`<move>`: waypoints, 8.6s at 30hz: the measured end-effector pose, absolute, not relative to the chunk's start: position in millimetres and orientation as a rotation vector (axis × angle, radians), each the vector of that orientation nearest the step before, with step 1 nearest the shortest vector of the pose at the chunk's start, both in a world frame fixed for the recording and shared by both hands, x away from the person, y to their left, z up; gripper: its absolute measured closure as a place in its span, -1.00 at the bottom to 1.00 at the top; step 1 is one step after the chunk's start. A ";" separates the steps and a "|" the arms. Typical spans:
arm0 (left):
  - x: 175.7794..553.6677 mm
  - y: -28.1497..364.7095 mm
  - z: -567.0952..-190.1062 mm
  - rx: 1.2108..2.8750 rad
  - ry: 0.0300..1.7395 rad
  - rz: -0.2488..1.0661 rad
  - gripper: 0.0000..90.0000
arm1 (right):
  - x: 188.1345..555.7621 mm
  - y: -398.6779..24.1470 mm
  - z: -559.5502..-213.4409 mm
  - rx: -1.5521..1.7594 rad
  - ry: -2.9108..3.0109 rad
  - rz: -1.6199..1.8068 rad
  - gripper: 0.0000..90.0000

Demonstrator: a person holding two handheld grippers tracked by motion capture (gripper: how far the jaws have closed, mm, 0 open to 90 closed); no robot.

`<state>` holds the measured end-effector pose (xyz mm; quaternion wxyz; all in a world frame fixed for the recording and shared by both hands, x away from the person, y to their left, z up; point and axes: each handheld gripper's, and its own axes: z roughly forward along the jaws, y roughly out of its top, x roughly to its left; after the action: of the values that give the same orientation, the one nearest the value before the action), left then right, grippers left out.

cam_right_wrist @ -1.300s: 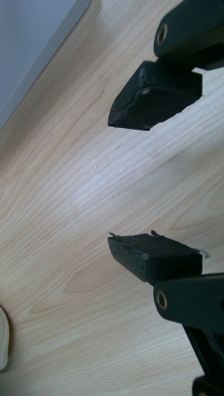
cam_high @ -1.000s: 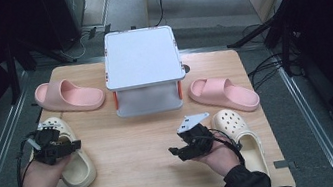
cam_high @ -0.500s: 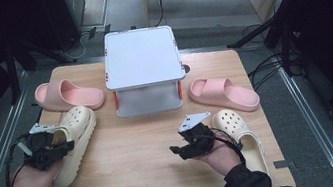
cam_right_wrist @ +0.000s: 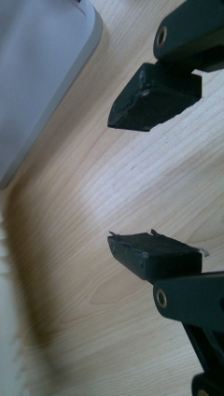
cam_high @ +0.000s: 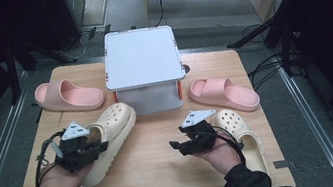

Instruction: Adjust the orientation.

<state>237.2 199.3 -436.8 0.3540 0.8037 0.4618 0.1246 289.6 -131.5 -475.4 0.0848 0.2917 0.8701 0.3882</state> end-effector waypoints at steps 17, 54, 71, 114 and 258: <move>244.3 143.9 -464.6 2.234 1.052 0.232 0.74 | 292.9 -131.7 -477.3 0.914 2.531 1.249 -0.03; 268.5 232.9 -474.9 2.200 1.156 0.185 0.73 | 299.7 -78.6 -503.4 0.943 2.597 1.290 0.80; 266.7 222.3 -490.3 2.185 1.112 -0.025 0.86 | 303.9 -74.7 -506.2 0.928 2.590 1.242 0.74; 266.0 211.4 -483.0 2.146 1.069 0.065 -0.03 | 303.6 -127.7 -464.4 0.976 2.601 1.278 0.20; 279.4 212.5 -485.2 2.168 1.066 0.114 -0.12 | 309.1 -157.6 -472.1 1.185 2.535 1.050 0.28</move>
<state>279.4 212.5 -485.2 0.3535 0.8385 0.4122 0.0440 309.1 -157.6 -472.1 0.0764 0.3952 0.8457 0.3503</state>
